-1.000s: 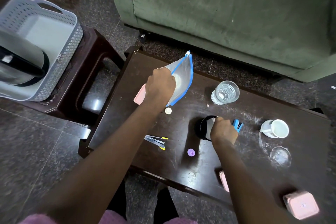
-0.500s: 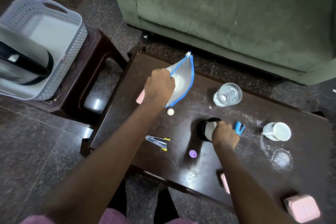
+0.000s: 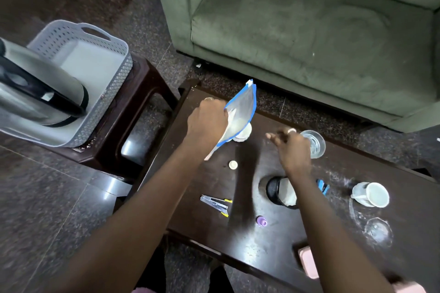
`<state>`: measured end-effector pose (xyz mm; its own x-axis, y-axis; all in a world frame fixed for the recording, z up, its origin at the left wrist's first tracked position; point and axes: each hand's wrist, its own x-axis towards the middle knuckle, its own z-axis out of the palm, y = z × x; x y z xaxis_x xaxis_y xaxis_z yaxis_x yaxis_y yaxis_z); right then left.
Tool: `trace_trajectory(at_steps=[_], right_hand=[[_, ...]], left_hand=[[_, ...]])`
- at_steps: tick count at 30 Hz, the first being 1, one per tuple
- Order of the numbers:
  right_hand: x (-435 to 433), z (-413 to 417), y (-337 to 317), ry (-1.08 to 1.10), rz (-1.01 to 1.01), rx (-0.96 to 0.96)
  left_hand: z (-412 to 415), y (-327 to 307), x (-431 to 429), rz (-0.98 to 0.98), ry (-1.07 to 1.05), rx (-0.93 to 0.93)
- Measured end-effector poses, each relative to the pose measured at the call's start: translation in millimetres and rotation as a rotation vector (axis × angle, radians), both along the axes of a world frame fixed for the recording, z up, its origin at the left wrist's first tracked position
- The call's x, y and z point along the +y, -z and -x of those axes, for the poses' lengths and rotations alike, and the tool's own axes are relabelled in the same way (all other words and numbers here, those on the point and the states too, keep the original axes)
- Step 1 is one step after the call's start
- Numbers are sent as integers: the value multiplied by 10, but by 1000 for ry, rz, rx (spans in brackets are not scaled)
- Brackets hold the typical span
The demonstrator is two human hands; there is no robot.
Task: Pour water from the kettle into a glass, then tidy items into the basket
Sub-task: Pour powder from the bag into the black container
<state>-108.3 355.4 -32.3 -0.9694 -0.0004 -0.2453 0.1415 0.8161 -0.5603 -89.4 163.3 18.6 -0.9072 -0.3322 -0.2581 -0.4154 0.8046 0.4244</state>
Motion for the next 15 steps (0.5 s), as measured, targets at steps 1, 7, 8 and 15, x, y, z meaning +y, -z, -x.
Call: trace_trajectory(at_steps=[1,7,8,15], right_hand=[[-112,93,-62,-26,104,12],[-638,429,-307,-115,588,0],[-693,453,-333,-139,630,1],[-928,442,-401,-50,834,27]], left_hand=[[7,-29,-60,6,17,5],[76,-209,-462,-2,118,-14],[85,-238,-531,-21,138,-32],[76,-333,-860,-165,237,-26]])
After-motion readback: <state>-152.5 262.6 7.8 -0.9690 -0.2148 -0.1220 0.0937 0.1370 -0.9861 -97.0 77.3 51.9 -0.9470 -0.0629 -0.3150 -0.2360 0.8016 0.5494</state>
